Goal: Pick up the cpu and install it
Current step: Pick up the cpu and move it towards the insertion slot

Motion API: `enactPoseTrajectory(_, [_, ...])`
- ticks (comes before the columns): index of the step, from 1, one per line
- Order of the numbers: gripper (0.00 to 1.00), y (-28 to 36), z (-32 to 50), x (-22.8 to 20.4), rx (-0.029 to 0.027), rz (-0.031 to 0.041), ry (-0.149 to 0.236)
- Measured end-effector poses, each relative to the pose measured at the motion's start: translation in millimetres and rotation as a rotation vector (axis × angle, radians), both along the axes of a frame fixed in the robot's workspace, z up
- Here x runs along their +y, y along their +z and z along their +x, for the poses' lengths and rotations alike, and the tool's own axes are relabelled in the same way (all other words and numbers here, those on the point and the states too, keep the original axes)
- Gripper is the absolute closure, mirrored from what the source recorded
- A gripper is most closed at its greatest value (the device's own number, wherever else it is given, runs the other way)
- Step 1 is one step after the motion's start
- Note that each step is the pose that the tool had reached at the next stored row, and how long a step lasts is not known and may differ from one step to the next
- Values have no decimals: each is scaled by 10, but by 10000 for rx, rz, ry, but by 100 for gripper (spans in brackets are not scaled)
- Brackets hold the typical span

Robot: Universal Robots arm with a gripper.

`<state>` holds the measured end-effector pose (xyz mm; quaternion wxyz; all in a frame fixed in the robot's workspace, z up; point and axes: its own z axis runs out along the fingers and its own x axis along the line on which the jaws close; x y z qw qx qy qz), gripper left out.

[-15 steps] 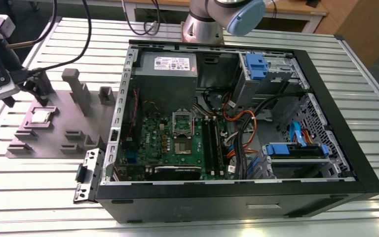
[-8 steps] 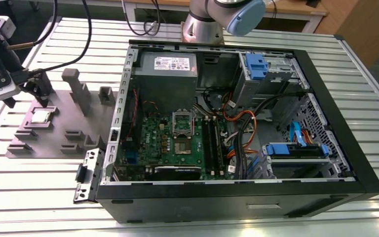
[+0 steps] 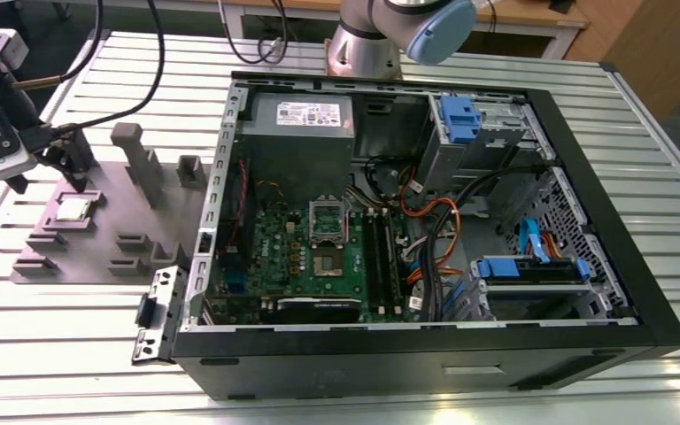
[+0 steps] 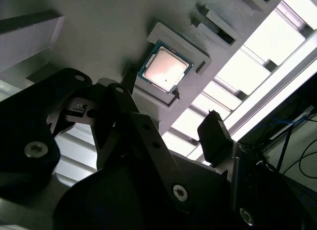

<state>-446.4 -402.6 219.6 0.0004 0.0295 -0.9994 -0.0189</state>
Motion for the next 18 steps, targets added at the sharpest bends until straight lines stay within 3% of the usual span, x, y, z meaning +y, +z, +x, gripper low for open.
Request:
enactPoseTrajectory(5, [24,-64,0,-26,2,-1,11])
enactPoseTrajectory(18, [24,-297,62,-39,3,-4,-100])
